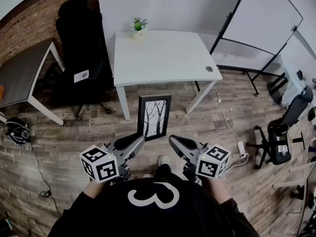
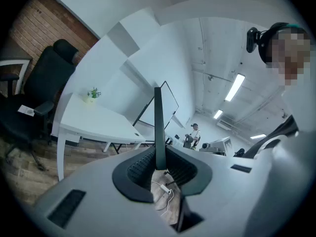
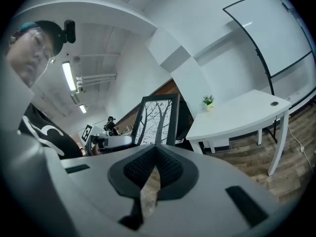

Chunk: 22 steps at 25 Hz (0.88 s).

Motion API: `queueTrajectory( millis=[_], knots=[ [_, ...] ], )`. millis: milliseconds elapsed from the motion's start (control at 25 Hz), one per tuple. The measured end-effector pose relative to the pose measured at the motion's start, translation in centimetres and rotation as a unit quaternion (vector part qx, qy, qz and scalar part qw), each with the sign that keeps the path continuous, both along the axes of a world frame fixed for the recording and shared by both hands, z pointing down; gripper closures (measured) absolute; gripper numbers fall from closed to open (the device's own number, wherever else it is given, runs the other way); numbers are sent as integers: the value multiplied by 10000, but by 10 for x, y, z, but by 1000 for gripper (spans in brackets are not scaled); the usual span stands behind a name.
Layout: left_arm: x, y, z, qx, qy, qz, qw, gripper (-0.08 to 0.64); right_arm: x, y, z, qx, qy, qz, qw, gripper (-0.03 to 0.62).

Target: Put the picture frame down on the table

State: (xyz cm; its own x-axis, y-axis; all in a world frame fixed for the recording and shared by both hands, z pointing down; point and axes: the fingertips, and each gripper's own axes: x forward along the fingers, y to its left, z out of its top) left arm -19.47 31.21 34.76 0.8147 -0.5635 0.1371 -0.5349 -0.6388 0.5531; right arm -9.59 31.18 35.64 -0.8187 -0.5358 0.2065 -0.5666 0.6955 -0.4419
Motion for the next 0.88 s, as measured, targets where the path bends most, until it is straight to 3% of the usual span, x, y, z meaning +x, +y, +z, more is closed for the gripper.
queueTrajectory(
  millis=[440,880],
  knots=[
    [-2,3,-2,4,117,-38,9999,482,-1,5,-3,52,127,25,9999,569],
    [15,-6,5,-49,111,210,9997,482,17,1,10,-109,-155,370,9991,569]
  ],
)
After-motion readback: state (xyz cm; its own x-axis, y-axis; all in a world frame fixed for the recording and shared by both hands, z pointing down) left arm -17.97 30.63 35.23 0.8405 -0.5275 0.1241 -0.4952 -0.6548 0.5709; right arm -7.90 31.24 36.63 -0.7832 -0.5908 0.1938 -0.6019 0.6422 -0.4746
